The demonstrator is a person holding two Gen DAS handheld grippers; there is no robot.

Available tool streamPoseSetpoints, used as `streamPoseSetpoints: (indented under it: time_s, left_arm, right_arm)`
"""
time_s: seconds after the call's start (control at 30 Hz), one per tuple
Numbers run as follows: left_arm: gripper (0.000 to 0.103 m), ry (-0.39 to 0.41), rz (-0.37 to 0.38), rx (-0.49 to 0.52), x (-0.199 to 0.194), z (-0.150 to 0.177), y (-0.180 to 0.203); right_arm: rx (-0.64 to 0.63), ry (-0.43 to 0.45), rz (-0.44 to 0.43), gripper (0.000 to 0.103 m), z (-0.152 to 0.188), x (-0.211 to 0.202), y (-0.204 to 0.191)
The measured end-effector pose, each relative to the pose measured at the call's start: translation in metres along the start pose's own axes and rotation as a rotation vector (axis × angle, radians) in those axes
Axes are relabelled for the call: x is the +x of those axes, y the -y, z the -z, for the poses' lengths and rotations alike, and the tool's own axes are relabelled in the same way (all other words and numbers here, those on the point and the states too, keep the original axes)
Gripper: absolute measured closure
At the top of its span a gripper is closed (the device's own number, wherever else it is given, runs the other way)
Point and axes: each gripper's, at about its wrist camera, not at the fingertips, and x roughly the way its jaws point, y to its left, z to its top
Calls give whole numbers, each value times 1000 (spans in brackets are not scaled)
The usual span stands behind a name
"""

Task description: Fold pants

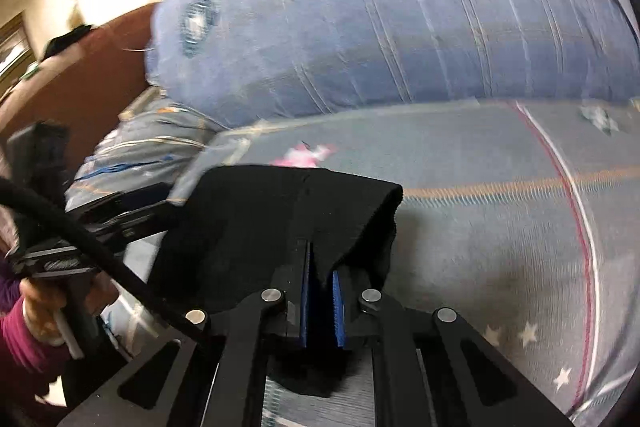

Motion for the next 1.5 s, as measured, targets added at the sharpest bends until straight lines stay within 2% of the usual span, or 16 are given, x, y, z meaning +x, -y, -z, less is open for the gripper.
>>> streamPoseSetpoints:
  time_s: [0.07,0.13,0.17,0.2,0.23,0.37,0.57,0.7,0.83,0.97,1.1,1.13,1.23,1.5]
  left_arm:
    - [20,-20,-19,-20,8,7,-3]
    - [20,-24,-12,-32,7,11,-6]
    - [20,-19,-6,-42,3,11,-9]
    - [20,-14,-9,-44,0,11,-10]
    - [20,-7,-15,-42,-3,11,-10]
    - [20,27,-61,1,-20,10,-3]
    - [20,12,-104,-27,-18,18,2]
    - [20,-20,-112,-54,-6,26,-1]
    - [17,-23,-120,-83,-3,28,-4]
    - [15,-15,-142,-64,-9,27,0]
    - [14,3,-146,-39,-17,23,6]
    - [13,8,-145,-36,-20,22,7]
    - [10,27,-147,-33,-25,14,7]
    - [10,27,-150,-50,-14,-3,-2]
  right_arm:
    - [8,3,-13,92,3,5,2]
    - [29,4,-22,85,2,0,4]
    - [37,1,-6,79,0,-5,6]
    - [37,9,12,65,-1,-9,7]
    - [32,33,35,58,-3,-17,7]
    - [1,92,0,58,-5,-43,-7]
    - [-140,48,-17,58,7,-29,-54]
    - [-192,-34,106,58,26,0,-61]
    - [-178,-13,132,59,32,6,-59]
    - [-137,-8,86,55,24,-7,-58]
    - [-130,37,100,37,16,-17,-60]
    - [-126,42,103,36,15,-18,-58]
    - [-110,41,116,36,11,-18,-55]
    - [-98,41,123,35,4,-10,-46]
